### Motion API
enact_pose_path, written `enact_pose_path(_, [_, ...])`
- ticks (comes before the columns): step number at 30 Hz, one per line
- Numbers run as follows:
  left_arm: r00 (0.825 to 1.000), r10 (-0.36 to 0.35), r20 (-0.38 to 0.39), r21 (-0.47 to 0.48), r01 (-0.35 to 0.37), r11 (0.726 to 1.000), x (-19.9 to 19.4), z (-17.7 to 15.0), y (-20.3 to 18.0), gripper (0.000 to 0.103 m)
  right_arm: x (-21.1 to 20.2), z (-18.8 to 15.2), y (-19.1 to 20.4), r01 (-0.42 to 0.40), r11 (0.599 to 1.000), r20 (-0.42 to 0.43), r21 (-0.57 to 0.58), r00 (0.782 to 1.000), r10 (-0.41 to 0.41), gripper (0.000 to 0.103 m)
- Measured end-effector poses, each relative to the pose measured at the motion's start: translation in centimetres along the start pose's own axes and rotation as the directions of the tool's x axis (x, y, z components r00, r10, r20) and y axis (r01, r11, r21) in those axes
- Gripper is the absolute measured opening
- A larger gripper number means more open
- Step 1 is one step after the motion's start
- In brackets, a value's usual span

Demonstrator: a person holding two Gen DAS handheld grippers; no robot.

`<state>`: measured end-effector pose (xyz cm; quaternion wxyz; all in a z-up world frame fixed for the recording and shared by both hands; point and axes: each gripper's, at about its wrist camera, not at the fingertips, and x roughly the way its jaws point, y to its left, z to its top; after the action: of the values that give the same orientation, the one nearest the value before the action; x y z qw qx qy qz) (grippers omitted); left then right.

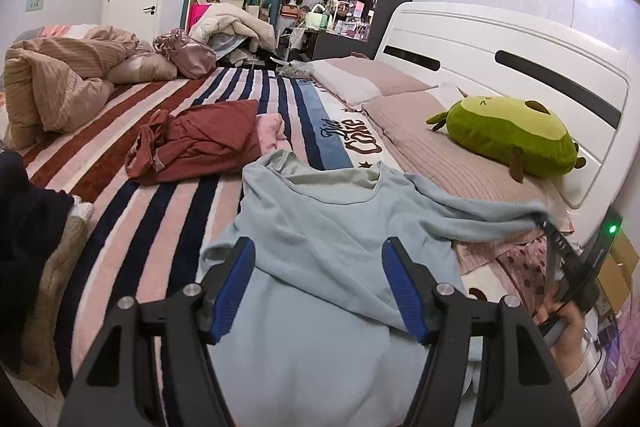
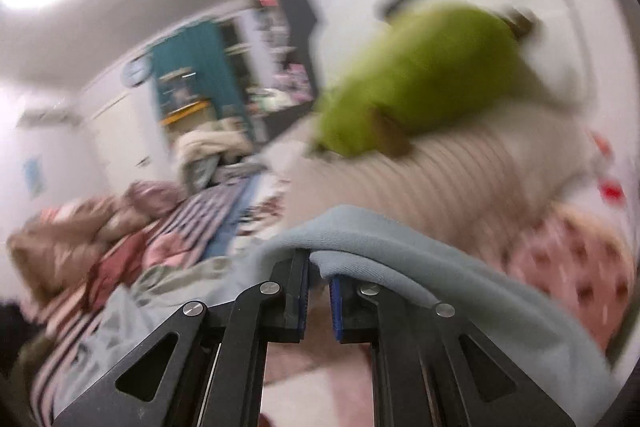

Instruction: Fold small clothes

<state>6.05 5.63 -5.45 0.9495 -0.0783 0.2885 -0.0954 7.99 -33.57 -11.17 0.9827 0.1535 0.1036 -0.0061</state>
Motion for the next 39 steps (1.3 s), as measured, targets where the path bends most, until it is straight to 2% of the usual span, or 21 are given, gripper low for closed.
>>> enact_pose_path(2, [1.000, -0.003, 0.009, -0.001, 0.003, 1.000, -0.3, -0.1, 0.3, 0.062, -0.1, 1.2, 3.2, -0.070, 0.984, -0.013, -0.161, 0.998, 0.069, 0.004])
enact_pose_path(4, [1.000, -0.008, 0.018, -0.007, 0.008, 1.000, -0.6, -0.2, 0.6, 0.062, 0.2, 1.1, 7.5, -0.195, 0.918, -0.129, -0.345, 0.979, 0.159, 0.004])
enact_pose_path(5, [1.000, -0.011, 0.022, -0.012, 0.012, 1.000, -0.8, -0.3, 0.8, 0.062, 0.6, 0.5, 9.4, -0.253, 0.887, -0.193, -0.387, 0.963, 0.191, 0.004])
enact_pose_path(8, [0.999, -0.014, 0.035, -0.032, 0.015, 0.999, -1.5, -0.6, 1.7, 0.062, 2.6, -2.3, 13.3, -0.416, 0.820, -0.411, -0.393, 0.877, 0.248, 0.004])
enact_pose_path(12, [0.999, -0.001, 0.043, -0.056, 0.003, 0.998, -2.4, -1.1, 3.3, 0.063, 6.5, -8.7, 15.8, -0.512, 0.792, -0.681, -0.332, 0.711, 0.174, 0.004])
enact_pose_path(13, [0.999, 0.002, 0.043, -0.063, 0.000, 0.998, -2.6, -1.2, 3.7, 0.064, 6.9, -9.4, 15.9, -0.507, 0.797, -0.695, -0.328, 0.701, 0.160, 0.004])
enact_pose_path(15, [0.999, 0.016, 0.046, -0.074, -0.012, 0.997, -2.9, -1.3, 4.6, 0.065, 6.6, -9.5, 15.4, -0.501, 0.809, -0.686, -0.307, 0.706, 0.177, 0.006])
enact_pose_path(17, [0.999, 0.021, 0.048, -0.082, -0.017, 0.996, -3.1, -1.3, 5.0, 0.065, 5.9, -8.6, 14.4, -0.493, 0.829, -0.692, -0.265, 0.696, 0.192, 0.022])
enact_pose_path(19, [0.998, 0.018, 0.054, -0.091, -0.013, 0.996, -3.2, -1.4, 5.4, 0.066, 3.7, -7.2, 12.2, -0.475, 0.857, -0.670, -0.198, 0.704, 0.235, 0.062])
enact_pose_path(22, [0.998, 0.019, 0.055, -0.090, -0.014, 0.996, -3.3, -1.5, 5.5, 0.066, 1.2, -5.1, 8.2, -0.436, 0.895, -0.630, -0.089, 0.721, 0.289, 0.064])
enact_pose_path(23, [0.998, 0.020, 0.054, -0.087, -0.016, 0.996, -3.2, -1.5, 5.5, 0.066, 0.5, -4.7, 6.5, -0.400, 0.915, -0.614, -0.063, 0.738, 0.280, 0.065])
enact_pose_path(24, [0.998, 0.020, 0.053, -0.087, -0.015, 0.996, -3.1, -1.5, 5.4, 0.066, -0.3, -4.3, 4.3, -0.338, 0.941, -0.594, -0.032, 0.763, 0.254, 0.066])
enact_pose_path(26, [0.999, 0.009, 0.052, -0.088, -0.005, 0.996, -2.8, -1.3, 5.1, 0.066, -0.7, -4.0, 1.1, -0.226, 0.974, -0.584, -0.006, 0.792, 0.180, 0.071])
enact_pose_path(29, [0.999, 0.002, 0.051, -0.078, 0.002, 0.997, -2.4, -0.8, 4.2, 0.066, 0.3, -5.2, -3.0, -0.030, 1.000, -0.608, 0.002, 0.794, 0.025, 0.072])
enact_pose_path(30, [0.999, 0.000, 0.052, -0.073, 0.004, 0.997, -2.4, -0.7, 3.9, 0.066, 0.7, -5.6, -3.5, -0.039, 0.999, -0.603, 0.030, 0.797, 0.049, 0.075])
enact_pose_path(32, [0.999, -0.006, 0.053, -0.069, 0.010, 0.998, -2.4, -0.6, 3.3, 0.066, 0.9, -5.6, -3.7, -0.095, 0.993, -0.552, 0.067, 0.826, 0.117, 0.083])
enact_pose_path(34, [0.999, -0.011, 0.052, -0.068, 0.014, 0.998, -2.4, -0.6, 2.9, 0.066, 2.3, -5.7, -4.1, -0.164, 0.971, -0.516, 0.175, 0.824, 0.232, 0.084])
enact_pose_path(35, [0.999, -0.009, 0.051, -0.066, 0.013, 0.998, -2.4, -0.6, 2.7, 0.066, 3.0, -5.8, -4.3, -0.153, 0.966, -0.507, 0.208, 0.828, 0.240, 0.083])
enact_pose_path(36, [0.999, -0.005, 0.049, -0.061, 0.008, 0.998, -2.5, -0.6, 2.5, 0.066, 3.5, -5.6, -4.0, -0.144, 0.968, -0.492, 0.204, 0.840, 0.229, 0.070])
enact_pose_path(37, [0.999, -0.001, 0.048, -0.057, 0.003, 0.998, -2.6, -0.7, 2.4, 0.066, 3.7, -5.4, -3.6, -0.136, 0.976, -0.491, 0.173, 0.847, 0.205, 0.035])
enact_pose_path(39, [0.999, 0.008, 0.049, -0.054, -0.005, 0.999, -2.8, -0.8, 2.4, 0.067, 4.4, -5.5, -2.6, -0.115, 0.987, -0.514, 0.114, 0.843, 0.158, 0.005])
